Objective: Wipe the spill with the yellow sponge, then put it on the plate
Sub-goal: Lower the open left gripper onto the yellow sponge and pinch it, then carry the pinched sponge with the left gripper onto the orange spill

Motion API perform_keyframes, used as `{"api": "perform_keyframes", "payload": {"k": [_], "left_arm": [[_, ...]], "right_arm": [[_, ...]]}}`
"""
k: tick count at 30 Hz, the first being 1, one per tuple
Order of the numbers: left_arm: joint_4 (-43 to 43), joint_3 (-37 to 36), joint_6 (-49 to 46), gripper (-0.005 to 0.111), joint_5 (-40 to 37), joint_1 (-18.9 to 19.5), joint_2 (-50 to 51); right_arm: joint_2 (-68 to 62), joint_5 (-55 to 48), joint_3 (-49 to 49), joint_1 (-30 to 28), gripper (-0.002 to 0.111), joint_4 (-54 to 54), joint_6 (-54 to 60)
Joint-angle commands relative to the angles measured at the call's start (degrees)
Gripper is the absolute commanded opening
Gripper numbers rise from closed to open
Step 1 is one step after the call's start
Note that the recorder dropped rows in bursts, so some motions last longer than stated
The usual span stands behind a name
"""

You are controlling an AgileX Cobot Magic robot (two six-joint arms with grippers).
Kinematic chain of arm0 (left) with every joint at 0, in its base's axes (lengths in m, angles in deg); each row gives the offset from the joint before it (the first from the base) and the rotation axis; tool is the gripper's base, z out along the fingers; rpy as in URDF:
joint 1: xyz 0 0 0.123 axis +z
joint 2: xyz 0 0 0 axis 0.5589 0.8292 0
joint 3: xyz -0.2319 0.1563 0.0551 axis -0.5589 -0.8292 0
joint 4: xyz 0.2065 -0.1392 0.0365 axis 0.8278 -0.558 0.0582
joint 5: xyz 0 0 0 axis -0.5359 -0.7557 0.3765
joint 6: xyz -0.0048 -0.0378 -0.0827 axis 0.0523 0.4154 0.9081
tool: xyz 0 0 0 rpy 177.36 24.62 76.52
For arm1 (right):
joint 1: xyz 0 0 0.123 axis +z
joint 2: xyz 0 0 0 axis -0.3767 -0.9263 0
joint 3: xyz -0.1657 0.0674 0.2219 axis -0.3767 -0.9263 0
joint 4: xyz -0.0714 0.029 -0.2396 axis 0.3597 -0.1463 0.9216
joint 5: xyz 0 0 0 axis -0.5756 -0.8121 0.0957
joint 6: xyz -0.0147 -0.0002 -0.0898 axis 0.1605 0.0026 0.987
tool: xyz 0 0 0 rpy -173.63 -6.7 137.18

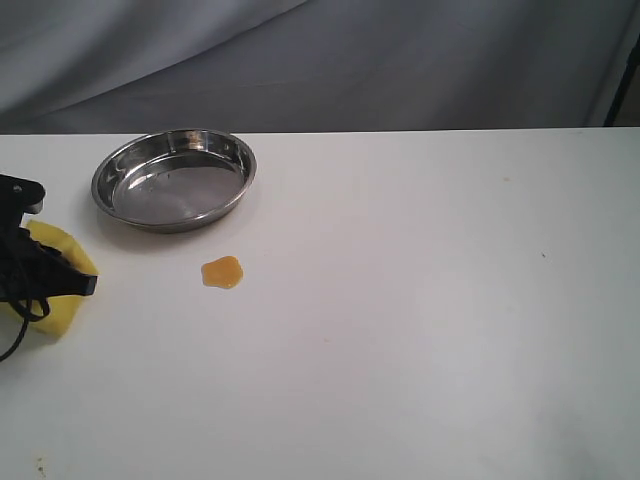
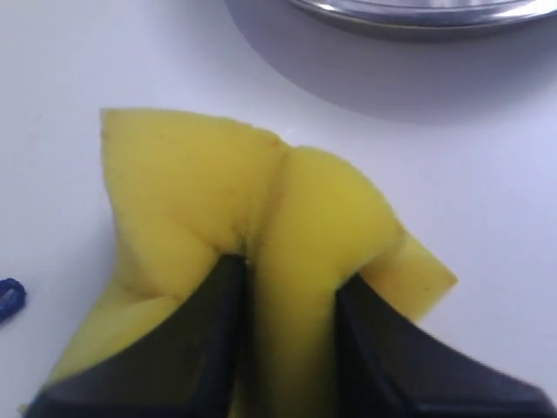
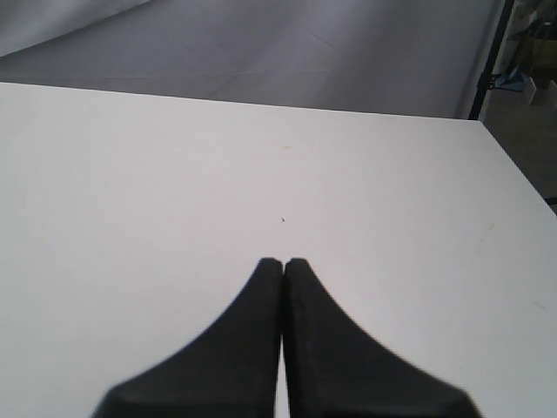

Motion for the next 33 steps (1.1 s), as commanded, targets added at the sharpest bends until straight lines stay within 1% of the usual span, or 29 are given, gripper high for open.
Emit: {"api": "perform_keyframes", "payload": {"k": [1, 5, 11, 14, 17, 18, 19, 22, 26, 30, 33], "left_arm": [[-0.45, -0.06, 0.33, 0.0, -1.84, 0.0, -1.23], [-0.45, -0.06, 0.57, 0.0, -2.71, 0.0, -5.03], [-0.9, -0.06, 2.14, 0.0, -6.9, 0.0, -12.36], [-0.9, -0.06, 3.45, 0.0, -11.3, 0.0, -18.45], [-0.9, -0.06, 3.45, 0.0, -15.83, -0.35, -22.14], [-0.9, -0.06, 3.45, 0.0, -18.51, -1.63, -23.19], [-0.9, -0.06, 2.92, 0.0, -19.33, -2.38, -23.48], [-0.9, -0.06, 2.91, 0.0, -20.89, -9.82, -23.89], [-0.38, -0.06, 2.91, 0.0, -20.9, -15.88, -22.75], [-0.38, -0.06, 3.05, 0.0, -22.28, -20.06, -19.82], [-0.38, -0.06, 3.05, 0.0, -20.5, -20.92, -16.23]], "right_arm": [[0.2, 0.05, -0.21, 0.07, 0.0, -0.23, 0.1], [0.2, 0.05, -0.21, 0.07, 0.0, -0.23, 0.1], [0.2, 0.05, -0.21, 0.07, 0.0, -0.23, 0.1], [0.2, 0.05, -0.21, 0.07, 0.0, -0.23, 0.1], [0.2, 0.05, -0.21, 0.07, 0.0, -0.23, 0.1], [0.2, 0.05, -0.21, 0.07, 0.0, -0.23, 0.1], [0.2, 0.05, -0.21, 0.07, 0.0, -0.23, 0.1], [0.2, 0.05, -0.21, 0.07, 0.0, -0.23, 0.1], [0.2, 0.05, -0.21, 0.07, 0.0, -0.23, 0.1], [0.2, 0.05, -0.21, 0.07, 0.0, -0.23, 0.1], [0.2, 0.05, -0.21, 0.07, 0.0, -0.23, 0.1]]}}
